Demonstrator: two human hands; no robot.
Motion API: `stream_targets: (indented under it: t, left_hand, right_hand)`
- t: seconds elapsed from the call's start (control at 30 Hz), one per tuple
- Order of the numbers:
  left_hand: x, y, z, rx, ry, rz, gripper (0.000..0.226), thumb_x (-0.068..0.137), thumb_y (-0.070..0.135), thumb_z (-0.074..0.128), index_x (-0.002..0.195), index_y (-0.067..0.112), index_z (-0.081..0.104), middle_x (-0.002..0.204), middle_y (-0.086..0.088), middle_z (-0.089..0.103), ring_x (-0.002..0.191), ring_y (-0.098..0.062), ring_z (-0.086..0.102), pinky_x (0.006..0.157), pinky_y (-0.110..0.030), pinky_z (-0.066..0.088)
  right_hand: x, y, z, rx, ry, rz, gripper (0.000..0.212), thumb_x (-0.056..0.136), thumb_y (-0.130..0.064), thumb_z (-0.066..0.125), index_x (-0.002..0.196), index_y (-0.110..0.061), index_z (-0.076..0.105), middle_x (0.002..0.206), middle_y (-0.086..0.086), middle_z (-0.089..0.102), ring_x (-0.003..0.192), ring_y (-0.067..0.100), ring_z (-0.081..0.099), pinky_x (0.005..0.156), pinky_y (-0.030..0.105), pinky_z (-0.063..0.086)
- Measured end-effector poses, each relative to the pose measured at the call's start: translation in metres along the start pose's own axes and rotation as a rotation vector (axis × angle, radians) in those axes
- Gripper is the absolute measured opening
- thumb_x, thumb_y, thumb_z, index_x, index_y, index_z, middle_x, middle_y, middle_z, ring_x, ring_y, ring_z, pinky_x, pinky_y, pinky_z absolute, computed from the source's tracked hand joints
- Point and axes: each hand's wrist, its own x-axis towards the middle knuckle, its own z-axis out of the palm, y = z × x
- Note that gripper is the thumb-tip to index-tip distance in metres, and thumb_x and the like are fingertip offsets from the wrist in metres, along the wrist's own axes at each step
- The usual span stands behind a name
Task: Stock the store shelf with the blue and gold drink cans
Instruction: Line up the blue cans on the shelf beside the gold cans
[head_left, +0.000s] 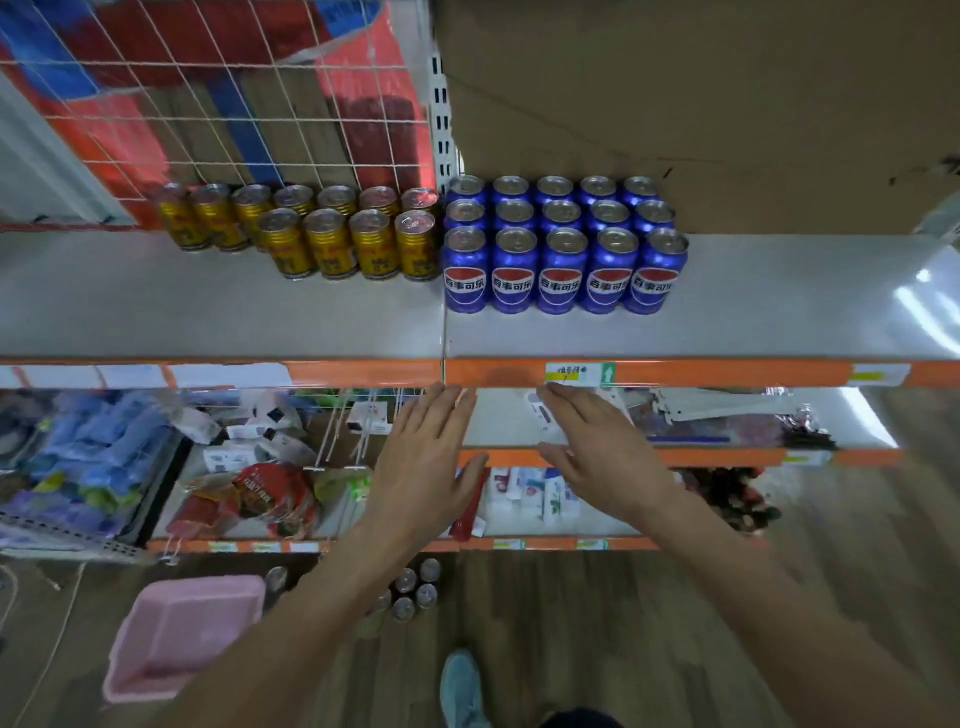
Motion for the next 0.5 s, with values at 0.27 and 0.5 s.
stream_targets:
  t: [0.27, 0.5]
  left_hand:
    - [-0.086, -0.004, 0.024, -0.055, -0.066, -0.028, 0.064, 0.101, 0.048, 0.038, 0.154, 0.013, 0.037, 0.159, -0.007, 0.039, 0.149, -0.026, 0.032, 0.124, -0.044, 0.024]
    - [-0.174, -0.025, 0.041, -0.057, -0.178, -0.109, 0.062, 0.099, 0.042, 0.051, 0.152, 0.013, 0.039, 0.157, -0.01, 0.042, 0.147, -0.029, 0.036, 0.121, -0.048, 0.028]
  right_hand:
    - [-0.047, -0.051, 0.053, 0.073, -0.086, 0.058, 0.066, 0.101, -0.045, 0.048, 0.157, -0.021, 0.023, 0.163, 0.0, 0.028, 0.148, 0.02, 0.028, 0.12, 0.035, 0.022]
    - [-0.095, -0.097, 0.109, 0.138, -0.197, 0.062, 0.065, 0.102, -0.045, 0.045, 0.158, -0.021, 0.022, 0.163, 0.001, 0.027, 0.149, 0.02, 0.025, 0.122, 0.038, 0.02]
